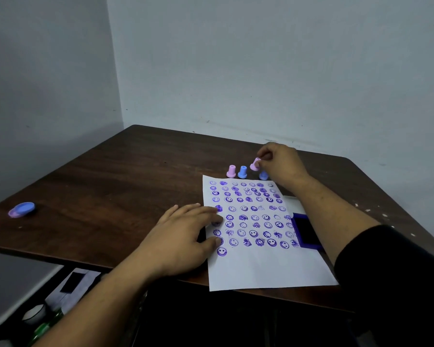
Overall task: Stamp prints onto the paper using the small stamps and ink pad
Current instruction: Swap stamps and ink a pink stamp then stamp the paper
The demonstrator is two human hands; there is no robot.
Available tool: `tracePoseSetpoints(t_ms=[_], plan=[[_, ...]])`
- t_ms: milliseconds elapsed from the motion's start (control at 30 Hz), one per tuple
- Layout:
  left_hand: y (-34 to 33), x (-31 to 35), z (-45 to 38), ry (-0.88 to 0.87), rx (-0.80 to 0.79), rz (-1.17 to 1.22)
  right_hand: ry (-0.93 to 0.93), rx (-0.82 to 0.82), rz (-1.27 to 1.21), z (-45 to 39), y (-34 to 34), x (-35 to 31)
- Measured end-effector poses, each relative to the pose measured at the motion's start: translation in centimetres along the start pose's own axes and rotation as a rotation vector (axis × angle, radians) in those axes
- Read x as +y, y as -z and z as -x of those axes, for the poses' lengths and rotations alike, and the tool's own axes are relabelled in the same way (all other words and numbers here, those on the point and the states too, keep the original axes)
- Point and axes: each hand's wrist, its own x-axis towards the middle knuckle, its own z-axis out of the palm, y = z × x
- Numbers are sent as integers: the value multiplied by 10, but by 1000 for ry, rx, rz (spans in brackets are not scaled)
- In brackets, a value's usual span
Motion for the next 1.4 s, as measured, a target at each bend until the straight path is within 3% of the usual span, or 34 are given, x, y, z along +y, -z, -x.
tracePoseSetpoints(t_ms=[267,400,600,1067,1400], plan=[[0,-1,-1,-1,-11,4,51,131,-258,81,41,-3],[-2,-4,-2,-5,-22,-1,45,134,-195,138,46,10],[-1,-6,-5,-5,-44,1,-58,278,-36,178,59,36],[-1,-3,-2,-11,-9,14,-4,262,214,198,52,36],[-1,-3,-1,-9,-14,6,-27,261,225,195,52,27]])
